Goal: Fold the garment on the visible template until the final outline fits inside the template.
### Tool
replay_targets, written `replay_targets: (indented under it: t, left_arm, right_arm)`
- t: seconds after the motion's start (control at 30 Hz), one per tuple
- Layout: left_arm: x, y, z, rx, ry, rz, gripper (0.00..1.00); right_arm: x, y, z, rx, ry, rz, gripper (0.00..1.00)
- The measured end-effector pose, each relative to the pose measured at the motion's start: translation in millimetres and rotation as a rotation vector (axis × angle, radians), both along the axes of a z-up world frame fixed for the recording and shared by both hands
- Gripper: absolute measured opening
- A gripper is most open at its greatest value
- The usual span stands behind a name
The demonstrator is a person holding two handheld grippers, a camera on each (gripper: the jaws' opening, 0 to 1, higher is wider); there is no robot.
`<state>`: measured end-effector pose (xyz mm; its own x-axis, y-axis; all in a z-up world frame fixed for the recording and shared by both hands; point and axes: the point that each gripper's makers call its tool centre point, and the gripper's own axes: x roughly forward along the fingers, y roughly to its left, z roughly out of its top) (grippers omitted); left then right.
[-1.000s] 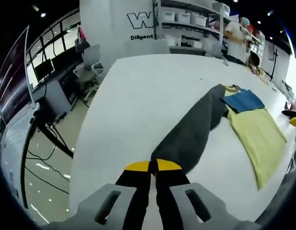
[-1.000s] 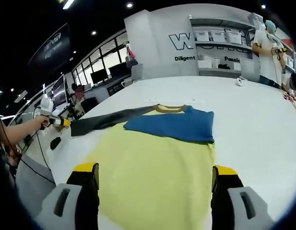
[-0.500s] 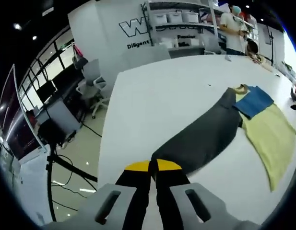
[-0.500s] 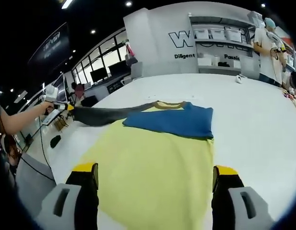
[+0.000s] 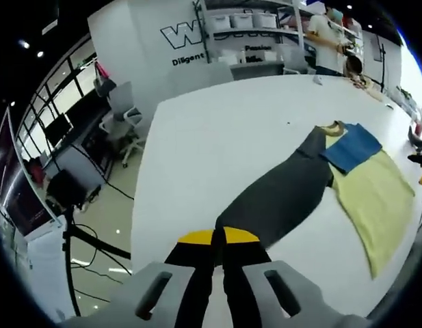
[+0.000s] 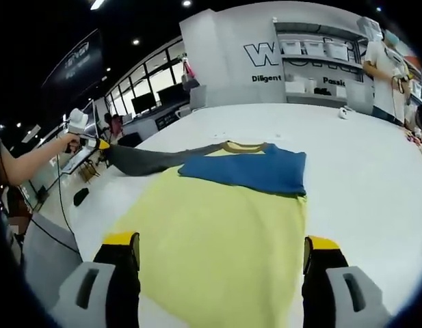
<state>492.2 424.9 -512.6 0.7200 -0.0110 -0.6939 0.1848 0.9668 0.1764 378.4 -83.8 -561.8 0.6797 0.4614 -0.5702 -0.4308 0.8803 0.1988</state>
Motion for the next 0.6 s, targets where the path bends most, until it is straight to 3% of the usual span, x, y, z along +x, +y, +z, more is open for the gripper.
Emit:
replay_targets:
  t: [0.07,0.4,0.6]
  left_arm:
    - [4.6,-12.9,8.9,-0.039,0.001,-0.014,0.03]
    - [34.4,-72.3,45.1,-0.048,-0.007,-0.152,0.04]
    - [43.6,-122.4,64.7,-0.055,-0.013,-0.218,0.05]
  right_arm:
    - [-0.8,-0.6,1.0,-0.006,-0.002,0.006,0.99]
    - [-2.9,-6.9,4.8,0.000,-0.015,-0.005,0.99]
    - [-4.8,-5.3,3.7,-0.001,-0.011,0.003,0.99]
